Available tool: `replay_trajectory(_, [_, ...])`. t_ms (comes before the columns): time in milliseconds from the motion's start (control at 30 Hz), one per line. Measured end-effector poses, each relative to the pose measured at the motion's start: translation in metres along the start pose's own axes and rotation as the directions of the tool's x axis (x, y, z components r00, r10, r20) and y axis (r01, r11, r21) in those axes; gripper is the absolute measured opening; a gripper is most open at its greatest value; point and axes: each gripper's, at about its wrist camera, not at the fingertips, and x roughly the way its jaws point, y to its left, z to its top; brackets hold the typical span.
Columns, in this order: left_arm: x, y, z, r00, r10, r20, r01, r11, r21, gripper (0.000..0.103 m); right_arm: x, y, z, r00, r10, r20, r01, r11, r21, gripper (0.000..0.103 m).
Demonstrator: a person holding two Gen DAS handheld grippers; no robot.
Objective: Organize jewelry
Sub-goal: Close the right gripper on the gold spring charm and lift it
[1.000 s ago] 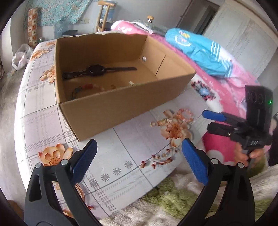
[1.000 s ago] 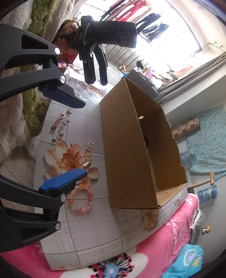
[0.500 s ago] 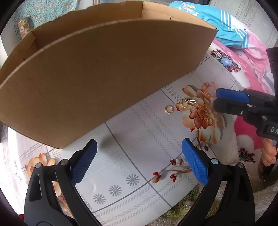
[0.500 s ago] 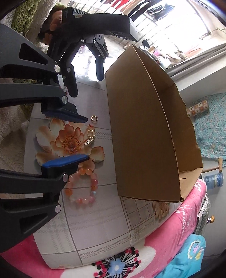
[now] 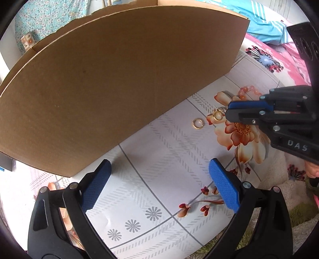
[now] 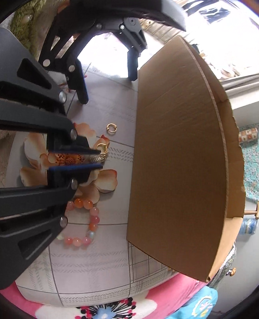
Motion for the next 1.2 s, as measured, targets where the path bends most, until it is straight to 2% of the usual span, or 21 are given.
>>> replay_trajectory(300, [-0.002, -0.003, -0.003, 1.000, 0.008, 0.005, -0.007, 1.000, -0.013, 0.095, -0.017, -0.008, -0.005, 0.999, 0.014, 0.031, -0.016, 0.999, 0.048, 0.003])
replay_trajectory(500, [-0.003, -0.003, -0.005, 1.000, 0.013, 0.007, -0.013, 1.000, -0.022, 0.095, -0.023, -0.012, -0.011, 0.999, 0.028, 0.017, -0.029, 0.996, 0.080, 0.003])
replay_trajectory(667, [-0.002, -0.004, -0.002, 1.000, 0.015, -0.002, -0.016, 0.999, -0.028, 0.095, -0.017, -0.008, -0.005, 0.999, 0.023, 0.026, -0.025, 0.996, 0.082, 0.019])
replay_trajectory(1200, [-0.001, -0.005, 0.001, 1.000, 0.016, -0.012, -0.016, 0.999, -0.027, 0.095, 0.007, -0.004, 0.014, 1.000, 0.008, 0.011, -0.009, 0.996, 0.085, 0.019])
